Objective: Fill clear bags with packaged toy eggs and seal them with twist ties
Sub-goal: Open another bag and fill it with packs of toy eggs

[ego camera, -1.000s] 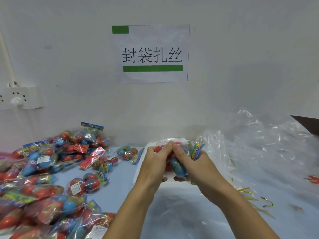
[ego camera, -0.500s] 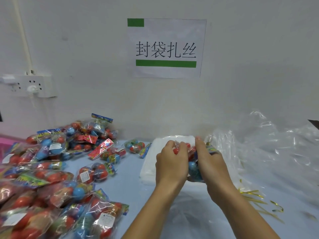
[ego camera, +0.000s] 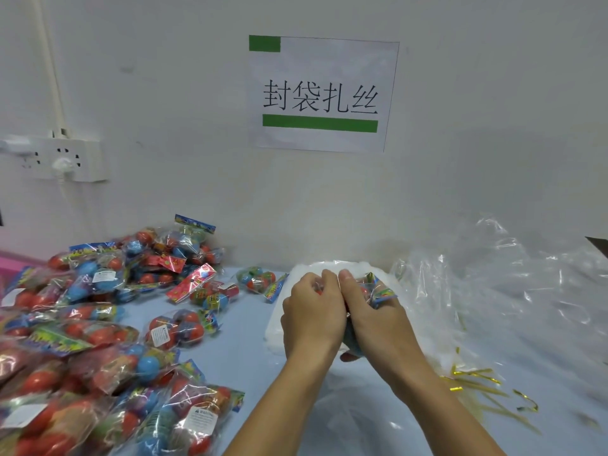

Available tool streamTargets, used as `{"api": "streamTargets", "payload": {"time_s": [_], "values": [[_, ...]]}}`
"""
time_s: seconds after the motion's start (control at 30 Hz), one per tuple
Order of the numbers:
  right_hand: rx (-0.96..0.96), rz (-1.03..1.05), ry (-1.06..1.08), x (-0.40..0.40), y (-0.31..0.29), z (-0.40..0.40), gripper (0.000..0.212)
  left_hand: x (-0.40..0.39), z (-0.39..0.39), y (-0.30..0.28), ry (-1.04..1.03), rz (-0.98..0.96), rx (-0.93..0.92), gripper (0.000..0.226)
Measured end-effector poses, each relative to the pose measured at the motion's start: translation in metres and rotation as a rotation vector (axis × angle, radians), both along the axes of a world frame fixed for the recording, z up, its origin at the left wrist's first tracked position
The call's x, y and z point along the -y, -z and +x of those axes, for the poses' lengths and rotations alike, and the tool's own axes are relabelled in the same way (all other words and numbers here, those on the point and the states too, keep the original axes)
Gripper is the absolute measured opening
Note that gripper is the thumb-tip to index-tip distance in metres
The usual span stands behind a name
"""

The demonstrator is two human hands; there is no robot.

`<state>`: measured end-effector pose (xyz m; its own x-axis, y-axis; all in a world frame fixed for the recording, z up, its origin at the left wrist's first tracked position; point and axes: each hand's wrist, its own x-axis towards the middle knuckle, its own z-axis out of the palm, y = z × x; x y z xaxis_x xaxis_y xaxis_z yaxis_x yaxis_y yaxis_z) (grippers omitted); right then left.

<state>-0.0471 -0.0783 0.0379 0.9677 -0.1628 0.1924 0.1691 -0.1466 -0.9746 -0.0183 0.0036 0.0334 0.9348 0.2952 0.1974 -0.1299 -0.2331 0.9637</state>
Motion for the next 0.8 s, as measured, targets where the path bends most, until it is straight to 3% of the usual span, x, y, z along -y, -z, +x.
{"api": "streamTargets", "payload": {"time_s": [0.43, 0.6, 0.8], "values": [[0.049, -0.095, 0.245, 0.006, 0.007, 0.010, 0.043, 0.007, -0.011, -0.004, 0.111, -0.003, 0.087, 0.048], [0.002, 0.032, 0.241, 0.010, 0.009, 0.011, 0.049, 0.012, -0.013, -0.003, 0.121, 0.043, 0.171, 0.047], [-0.006, 0.004, 0.177, 0.008, 0.010, 0.011, 0.060, 0.008, -0.001, 0.004, 0.019, 0.141, 0.182, 0.045]]}}
